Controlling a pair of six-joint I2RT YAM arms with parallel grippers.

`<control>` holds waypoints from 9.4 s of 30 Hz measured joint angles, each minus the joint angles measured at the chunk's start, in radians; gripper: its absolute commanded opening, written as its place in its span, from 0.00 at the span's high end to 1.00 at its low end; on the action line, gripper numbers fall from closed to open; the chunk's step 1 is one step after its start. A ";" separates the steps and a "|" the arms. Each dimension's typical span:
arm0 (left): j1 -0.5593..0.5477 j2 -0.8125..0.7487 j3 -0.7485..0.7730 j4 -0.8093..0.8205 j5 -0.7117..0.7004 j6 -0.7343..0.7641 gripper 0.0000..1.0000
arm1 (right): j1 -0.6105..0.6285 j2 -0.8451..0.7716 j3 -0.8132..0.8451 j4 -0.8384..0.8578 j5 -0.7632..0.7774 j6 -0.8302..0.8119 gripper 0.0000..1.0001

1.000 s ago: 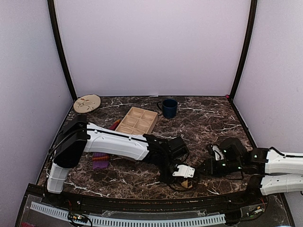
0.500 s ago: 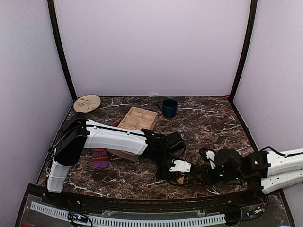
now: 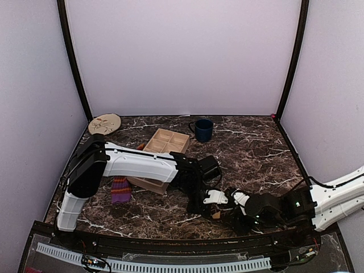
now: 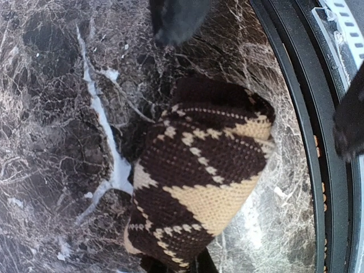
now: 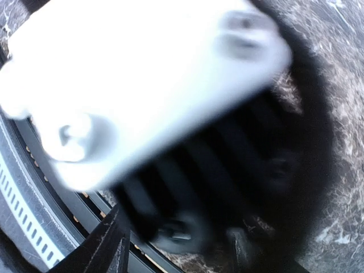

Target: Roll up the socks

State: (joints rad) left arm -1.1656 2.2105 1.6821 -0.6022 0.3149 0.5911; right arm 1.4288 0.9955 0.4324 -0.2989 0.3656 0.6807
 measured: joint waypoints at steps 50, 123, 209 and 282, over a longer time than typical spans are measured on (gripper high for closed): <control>0.183 -0.246 -0.061 -0.020 -0.061 -0.125 1.00 | 0.055 -0.104 0.064 -0.105 0.451 0.180 0.45; 0.368 -0.180 -0.105 -0.074 -0.524 0.052 1.00 | -0.257 0.021 0.100 0.143 0.212 -0.127 0.45; 0.419 -0.355 0.045 -0.246 -0.499 -0.452 0.46 | -0.337 0.182 0.204 0.292 0.052 -0.283 0.44; 0.856 -0.254 -0.366 0.167 -0.162 -0.715 1.00 | -0.368 0.512 0.451 0.404 -0.016 -0.290 0.44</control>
State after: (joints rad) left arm -0.3092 1.9560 1.3163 -0.4355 0.1528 -0.1238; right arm 1.0607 1.5070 0.8833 0.1051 0.3492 0.3912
